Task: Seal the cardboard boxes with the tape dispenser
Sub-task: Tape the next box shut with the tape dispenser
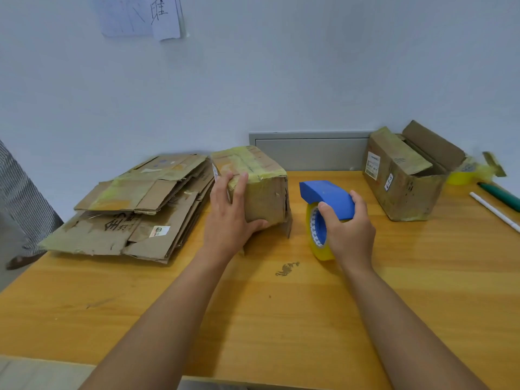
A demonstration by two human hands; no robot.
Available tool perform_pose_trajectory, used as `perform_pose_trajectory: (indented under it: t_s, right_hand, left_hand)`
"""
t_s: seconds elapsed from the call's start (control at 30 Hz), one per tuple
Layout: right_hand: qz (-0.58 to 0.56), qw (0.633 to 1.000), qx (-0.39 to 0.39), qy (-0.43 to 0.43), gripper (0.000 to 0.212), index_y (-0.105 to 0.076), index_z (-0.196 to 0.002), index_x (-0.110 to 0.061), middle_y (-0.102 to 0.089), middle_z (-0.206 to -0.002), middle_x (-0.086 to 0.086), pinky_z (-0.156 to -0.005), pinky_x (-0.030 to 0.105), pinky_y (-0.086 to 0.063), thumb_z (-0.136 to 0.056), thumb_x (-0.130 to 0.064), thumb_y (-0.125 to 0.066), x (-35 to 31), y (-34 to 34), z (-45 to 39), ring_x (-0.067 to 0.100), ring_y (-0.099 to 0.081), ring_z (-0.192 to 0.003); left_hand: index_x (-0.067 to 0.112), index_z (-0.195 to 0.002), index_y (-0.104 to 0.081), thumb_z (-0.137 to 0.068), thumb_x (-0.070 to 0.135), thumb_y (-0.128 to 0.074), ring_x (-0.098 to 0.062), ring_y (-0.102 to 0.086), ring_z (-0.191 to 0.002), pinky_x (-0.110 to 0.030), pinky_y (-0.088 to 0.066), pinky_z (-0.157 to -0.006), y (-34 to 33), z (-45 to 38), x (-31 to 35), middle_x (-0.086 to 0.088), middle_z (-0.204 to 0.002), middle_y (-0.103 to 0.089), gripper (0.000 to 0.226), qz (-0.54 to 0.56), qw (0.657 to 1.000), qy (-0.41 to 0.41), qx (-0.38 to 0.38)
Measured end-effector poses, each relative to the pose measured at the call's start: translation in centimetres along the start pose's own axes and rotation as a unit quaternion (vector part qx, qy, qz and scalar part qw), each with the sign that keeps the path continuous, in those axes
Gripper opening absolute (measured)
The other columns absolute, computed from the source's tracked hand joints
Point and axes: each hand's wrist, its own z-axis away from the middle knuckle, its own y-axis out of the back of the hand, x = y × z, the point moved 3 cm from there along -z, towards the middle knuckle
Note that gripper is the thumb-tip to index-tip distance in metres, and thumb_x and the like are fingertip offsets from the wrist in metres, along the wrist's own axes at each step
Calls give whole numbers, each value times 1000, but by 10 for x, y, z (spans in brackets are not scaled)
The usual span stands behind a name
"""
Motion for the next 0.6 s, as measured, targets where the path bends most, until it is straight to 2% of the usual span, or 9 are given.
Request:
perform_pose_trajectory:
  t_s: [0.07, 0.23, 0.33, 0.47, 0.6]
  right_hand:
    - [13, 1000, 1, 1, 74, -40, -149, -23, -56, -126, -4, -79, 33, -52, -87, -51, -69, 2, -1, 2, 16, -55, -105]
    - [45, 999, 0, 6, 75, -38, -149, -23, -51, -112, -10, -80, 44, -56, -87, -53, -68, 0, -6, 3, 21, -59, -103]
    - [74, 997, -9, 15, 76, -37, -150, -24, -52, -107, -10, -77, 45, -56, -87, -56, -66, -2, -9, 5, 22, -60, -100]
    - [92, 995, -19, 16, 76, -35, -150, -25, -52, -110, -8, -77, 45, -56, -88, -57, -64, -4, -10, 4, 22, -59, -102]
    - [98, 995, -24, 16, 75, -34, -151, -25, -56, -114, -4, -75, 41, -55, -89, -57, -64, -4, -10, 3, 22, -57, -102]
  left_hand:
    - [24, -146, -24, -56, 49, -91, -38, -30, -138, -51, -53, -90, -1, -1, 1, -14, -151, -27, 116, -4, 1000, 0, 7]
    - [23, -142, -32, -67, 58, -80, -39, -36, -135, -49, -53, -91, 0, -3, 3, -13, -146, -31, 96, 1, 999, -26, 35]
    - [24, -135, -37, -71, 53, -79, -40, -42, -130, -46, -56, -82, 2, -7, 7, -14, -142, -38, 81, 2, 999, -11, 44]
    - [23, -128, -43, -80, 55, -71, -36, -46, -126, -40, -53, -84, 5, -12, 13, -9, -136, -39, 63, 16, 999, 0, 48]
    - [18, -119, -54, -90, 47, -65, -34, -52, -116, -34, -50, -76, 8, -18, 16, -11, -128, -47, 43, 19, 998, 13, 52]
